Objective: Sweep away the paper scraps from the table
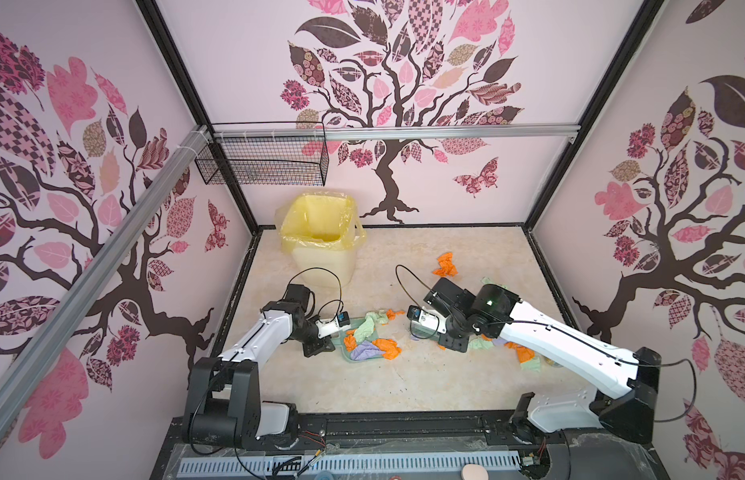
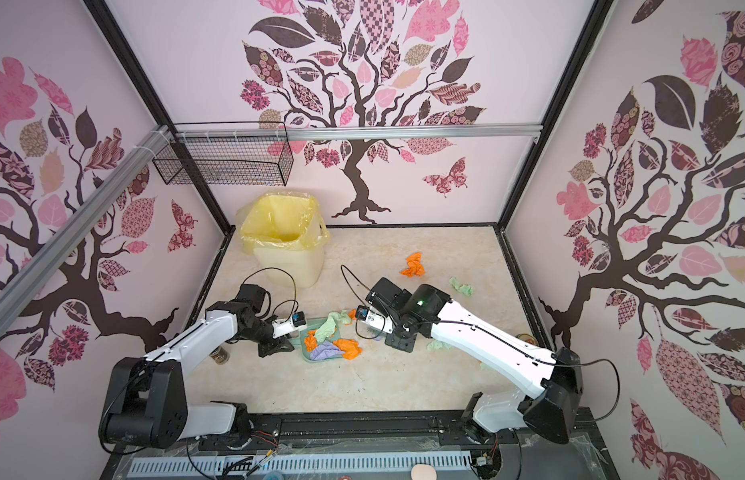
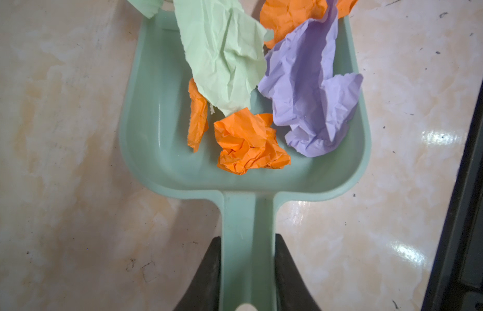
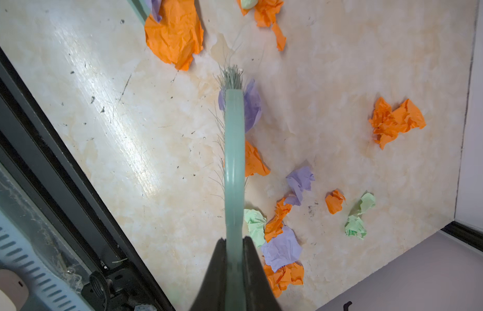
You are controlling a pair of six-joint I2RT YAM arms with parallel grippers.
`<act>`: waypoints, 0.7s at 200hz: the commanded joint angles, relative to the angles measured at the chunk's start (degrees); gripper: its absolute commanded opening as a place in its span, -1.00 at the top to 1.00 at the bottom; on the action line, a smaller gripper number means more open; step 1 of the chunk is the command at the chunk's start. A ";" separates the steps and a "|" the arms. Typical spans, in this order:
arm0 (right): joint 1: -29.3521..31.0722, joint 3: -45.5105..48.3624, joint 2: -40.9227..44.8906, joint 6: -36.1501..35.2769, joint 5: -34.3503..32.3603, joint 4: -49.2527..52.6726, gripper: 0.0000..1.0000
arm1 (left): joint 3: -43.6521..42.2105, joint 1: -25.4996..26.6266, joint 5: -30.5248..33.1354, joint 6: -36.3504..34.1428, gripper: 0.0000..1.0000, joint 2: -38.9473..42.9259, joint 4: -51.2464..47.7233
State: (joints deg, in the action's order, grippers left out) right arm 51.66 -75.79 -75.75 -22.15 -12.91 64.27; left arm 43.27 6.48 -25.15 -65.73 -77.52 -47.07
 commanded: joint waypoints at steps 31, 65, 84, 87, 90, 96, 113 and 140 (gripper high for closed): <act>-7.77 -14.32 -3.99 23.56 -29.74 9.40 1.00 | -0.19 2.53 0.08 1.93 1.00 -0.18 1.60; -10.66 -10.47 -11.09 29.70 -35.80 11.62 1.00 | -0.20 6.24 1.06 4.68 1.00 -0.74 3.37; -12.10 -12.14 -14.79 31.20 -37.03 12.39 1.00 | 0.27 7.70 1.41 6.05 1.00 -0.92 3.91; -12.63 -12.40 -15.20 31.20 -36.42 12.25 1.00 | 0.45 7.92 1.42 6.13 1.00 -0.96 3.94; -13.17 -12.73 -15.67 31.25 -35.48 12.01 1.00 | 0.59 8.07 1.37 6.21 1.00 -1.07 3.92; -14.46 -13.44 -16.47 31.74 -33.26 11.76 1.00 | 0.81 8.13 1.34 6.44 1.00 -1.23 3.84; -16.68 -14.55 -18.79 35.45 -28.11 11.78 1.00 | 1.50 8.52 1.37 6.69 1.00 -1.82 3.78; -16.68 -11.82 -22.32 42.28 -21.73 12.99 1.00 | 2.04 8.79 1.10 6.76 1.00 -2.67 3.91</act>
State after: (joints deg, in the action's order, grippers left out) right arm 34.81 -87.96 -94.72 11.92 -40.84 74.30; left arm 43.35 14.81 -23.46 -59.90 -79.24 -43.88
